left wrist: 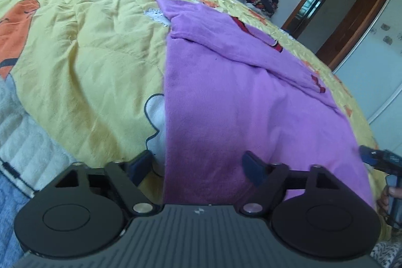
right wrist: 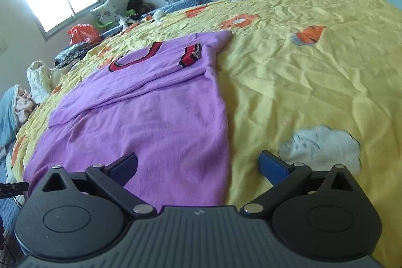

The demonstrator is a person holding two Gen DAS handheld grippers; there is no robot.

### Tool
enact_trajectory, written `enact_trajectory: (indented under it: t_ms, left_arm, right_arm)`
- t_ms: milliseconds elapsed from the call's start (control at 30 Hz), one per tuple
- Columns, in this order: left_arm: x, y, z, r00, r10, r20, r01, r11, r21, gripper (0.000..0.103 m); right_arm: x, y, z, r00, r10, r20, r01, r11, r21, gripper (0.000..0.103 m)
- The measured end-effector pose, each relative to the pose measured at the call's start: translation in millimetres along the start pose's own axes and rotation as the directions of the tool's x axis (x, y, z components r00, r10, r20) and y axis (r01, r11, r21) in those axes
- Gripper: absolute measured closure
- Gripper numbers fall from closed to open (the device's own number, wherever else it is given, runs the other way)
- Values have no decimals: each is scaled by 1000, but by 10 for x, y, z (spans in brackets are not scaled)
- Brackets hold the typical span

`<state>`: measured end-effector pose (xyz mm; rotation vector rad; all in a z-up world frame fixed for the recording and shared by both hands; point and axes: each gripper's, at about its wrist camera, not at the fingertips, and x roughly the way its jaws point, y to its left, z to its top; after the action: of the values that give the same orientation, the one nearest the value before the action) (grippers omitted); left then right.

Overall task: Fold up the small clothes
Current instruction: 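Grasp the sweater hem with the left gripper while the right gripper grasps it too, then lift the hem with both grippers and fold it toward the collar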

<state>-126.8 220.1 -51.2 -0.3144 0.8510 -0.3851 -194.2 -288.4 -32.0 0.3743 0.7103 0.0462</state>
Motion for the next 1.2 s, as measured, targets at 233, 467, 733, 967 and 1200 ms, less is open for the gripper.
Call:
enact_trajectory:
  t_ms: [233,467,733,967,1200]
  left_arm:
    - [41,98,30,997,-73,-21,72,996,-55,61]
    - [-66,196,141,995,-99,-27,96,991,-94,95]
    - [-285,207,446,983,-177,45,182,974,-136,101]
    - [-282,186,859,977,-181,115,195,973,-124,101]
    - [60,396,1221,979,-154,132,174,973,-154,103]
  right_arm:
    - [35,-129,64,1000,15,-20,-15,1000,9,68]
    - [52,-131,46,990,139,-5,-139,989,52,100]
    - [-18,24,269,985,147,92,-149,989,16,101]
    - [-73,46,602,974,155,167,-156,988,-8,101]
    - [219,-195,950,980,86,178,-93,995,29,101]
